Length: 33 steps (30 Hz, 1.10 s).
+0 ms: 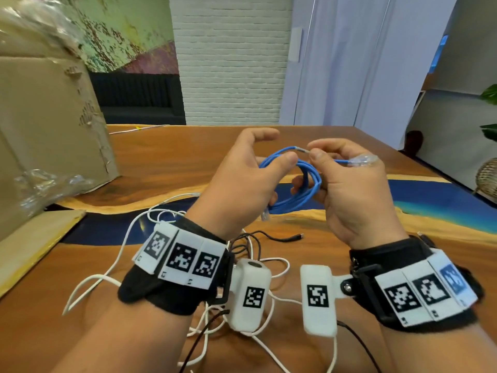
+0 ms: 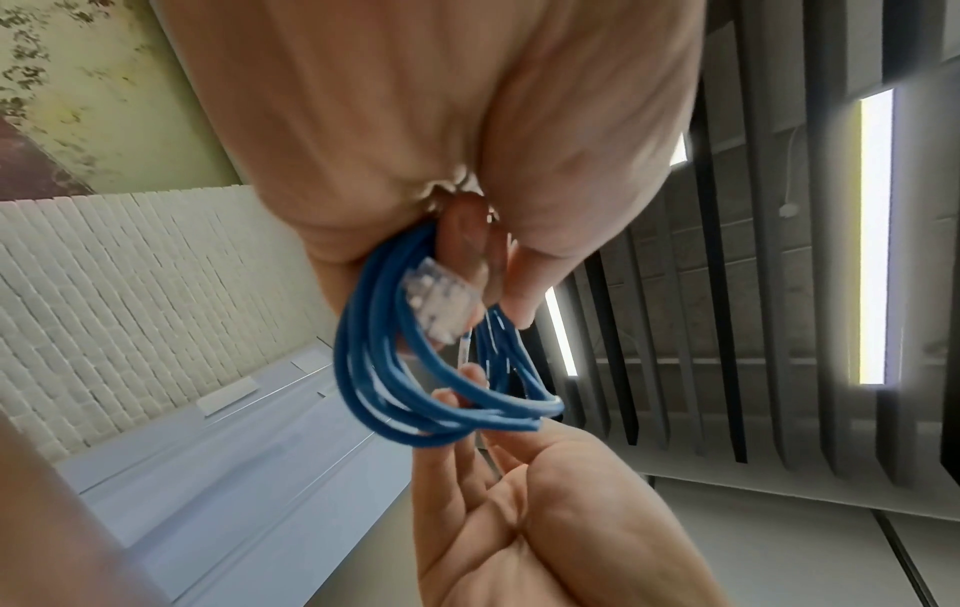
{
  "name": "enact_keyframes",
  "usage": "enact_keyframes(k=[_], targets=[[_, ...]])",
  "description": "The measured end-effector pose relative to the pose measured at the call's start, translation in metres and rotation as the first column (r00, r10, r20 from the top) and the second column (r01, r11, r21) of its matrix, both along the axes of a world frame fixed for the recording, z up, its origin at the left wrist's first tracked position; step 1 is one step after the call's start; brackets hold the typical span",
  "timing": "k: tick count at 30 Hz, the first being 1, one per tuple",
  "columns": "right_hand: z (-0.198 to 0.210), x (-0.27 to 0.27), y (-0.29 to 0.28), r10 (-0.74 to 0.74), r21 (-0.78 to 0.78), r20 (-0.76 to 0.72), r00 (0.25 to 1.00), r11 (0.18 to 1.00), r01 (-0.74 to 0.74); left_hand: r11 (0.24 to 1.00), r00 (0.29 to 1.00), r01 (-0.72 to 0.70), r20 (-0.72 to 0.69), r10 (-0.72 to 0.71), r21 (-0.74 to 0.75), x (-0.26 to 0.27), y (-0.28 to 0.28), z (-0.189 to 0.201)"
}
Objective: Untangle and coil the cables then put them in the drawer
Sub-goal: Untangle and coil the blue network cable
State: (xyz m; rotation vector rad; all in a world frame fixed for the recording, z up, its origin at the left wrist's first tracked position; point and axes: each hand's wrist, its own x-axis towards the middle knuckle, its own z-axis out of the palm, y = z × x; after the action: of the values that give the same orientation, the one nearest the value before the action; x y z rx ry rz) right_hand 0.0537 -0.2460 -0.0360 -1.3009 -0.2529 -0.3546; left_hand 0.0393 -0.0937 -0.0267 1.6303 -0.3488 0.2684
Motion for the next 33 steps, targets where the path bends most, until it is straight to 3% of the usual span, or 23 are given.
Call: enact_keyframes(k=[4,8,11,15,20,25,28,31,33], targets=[[0.008,-0.007,0.002,0.057,0.038,0.071,0.996,0.997,-0.06,0.999,0.999,-0.033,0.024,0.034,-0.035,0.001,0.004,0.004],[0.011,-0.008,-0.001,0.066,0.048,0.041,0.997,0.997,-0.067,0.983,0.995,0.101,0.041,-0.096,-0.156,-0.004,0.005,0.007],[0.008,-0.006,-0.007,0.141,-0.031,-0.009,0.99,0.989,-0.142,0.966,0.979,0.194,0.097,-0.18,-0.168,-0.008,0.002,0.009],[0.005,-0.004,-0.009,0.26,-0.11,-0.029,0.965,0.959,-0.262,0.966,0.983,0.177,0.072,-0.166,-0.188,-0.008,0.004,0.011],[0.005,-0.004,-0.01,0.391,0.042,-0.068,0.918,0.92,-0.389,0.974,0.989,0.145,0.055,-0.137,-0.174,-0.004,0.011,0.012],[0.003,-0.002,-0.004,0.32,0.03,-0.044,0.946,0.947,-0.319,0.948,0.981,0.189,0.003,-0.195,-0.256,-0.004,0.015,0.012],[-0.004,0.002,0.0,0.251,-0.084,-0.057,0.966,0.963,-0.256,0.928,0.967,0.244,-0.005,-0.255,-0.282,-0.007,0.014,0.014],[-0.01,0.005,-0.001,0.196,-0.347,-0.03,0.98,0.918,-0.194,0.922,0.957,0.282,0.006,-0.291,-0.264,-0.009,0.013,0.014],[-0.011,0.004,-0.002,0.163,-0.4,-0.001,0.987,0.904,-0.15,0.922,0.947,0.316,0.008,-0.322,-0.224,-0.01,0.012,0.012]])
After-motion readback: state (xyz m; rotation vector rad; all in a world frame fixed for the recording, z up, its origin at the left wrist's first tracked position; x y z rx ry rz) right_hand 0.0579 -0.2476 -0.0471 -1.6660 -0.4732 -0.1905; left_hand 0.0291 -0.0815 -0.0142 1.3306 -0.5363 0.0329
